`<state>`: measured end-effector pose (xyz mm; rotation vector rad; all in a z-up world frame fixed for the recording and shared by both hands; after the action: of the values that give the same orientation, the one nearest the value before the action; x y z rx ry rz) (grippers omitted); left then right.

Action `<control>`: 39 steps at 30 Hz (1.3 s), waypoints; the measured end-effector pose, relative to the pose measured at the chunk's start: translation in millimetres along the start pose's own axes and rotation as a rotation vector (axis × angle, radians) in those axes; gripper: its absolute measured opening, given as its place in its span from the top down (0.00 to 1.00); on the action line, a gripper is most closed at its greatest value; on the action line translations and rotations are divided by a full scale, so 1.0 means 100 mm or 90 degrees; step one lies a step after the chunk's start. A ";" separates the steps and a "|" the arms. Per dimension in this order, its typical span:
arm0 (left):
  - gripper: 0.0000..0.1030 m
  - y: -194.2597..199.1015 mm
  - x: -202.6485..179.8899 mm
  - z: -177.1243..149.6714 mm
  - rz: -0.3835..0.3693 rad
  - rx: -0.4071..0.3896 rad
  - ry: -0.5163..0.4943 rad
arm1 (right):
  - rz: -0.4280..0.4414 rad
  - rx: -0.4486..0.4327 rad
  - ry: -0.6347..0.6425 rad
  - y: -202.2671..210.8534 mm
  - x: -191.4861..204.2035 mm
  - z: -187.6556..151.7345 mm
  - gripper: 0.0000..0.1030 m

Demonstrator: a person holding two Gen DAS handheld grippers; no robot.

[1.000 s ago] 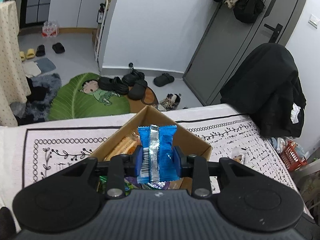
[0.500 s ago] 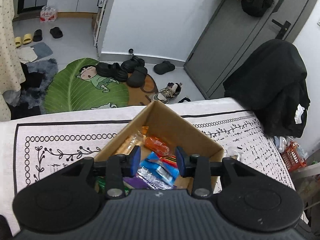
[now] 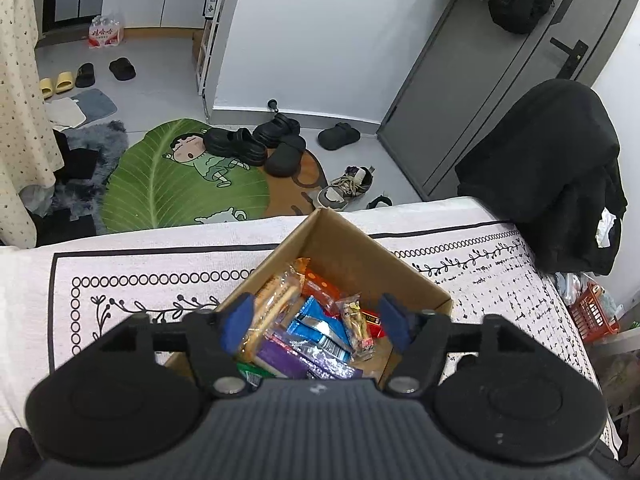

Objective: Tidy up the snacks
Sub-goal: 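Open the left tool over the box while the right tool releases the clear packet inside, then move both open tools back toward the green candy and pink packet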

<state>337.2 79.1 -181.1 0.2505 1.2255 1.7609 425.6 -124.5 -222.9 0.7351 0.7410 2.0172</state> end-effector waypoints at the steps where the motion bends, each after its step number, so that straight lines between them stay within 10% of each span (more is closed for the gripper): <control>1: 0.26 0.01 0.00 0.00 0.002 -0.001 -0.001 | -0.006 0.001 -0.008 0.01 -0.06 0.00 0.57; 18: 0.13 0.11 -0.52 -0.22 -0.012 -0.006 -0.054 | -0.033 -0.002 -0.104 0.33 -0.90 -0.10 0.33; 39: 0.13 -0.04 -1.27 -0.76 -0.061 0.020 -0.125 | -0.029 -0.006 -0.157 0.58 -1.57 -0.31 0.33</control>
<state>360.3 -66.7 -179.7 0.3677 1.1057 1.5956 447.9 -292.5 -236.8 0.9331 0.5980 1.8462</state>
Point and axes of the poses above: each gripper's, at about its wrist camera, not at the fingertips, and y roughly against the way its jaws point, x to its left, z to its top, the point moved 8 cm from there along -y, roughly the way its jaws point, and after that the axes turned 10 degrees about x, right-handed, at the moved point
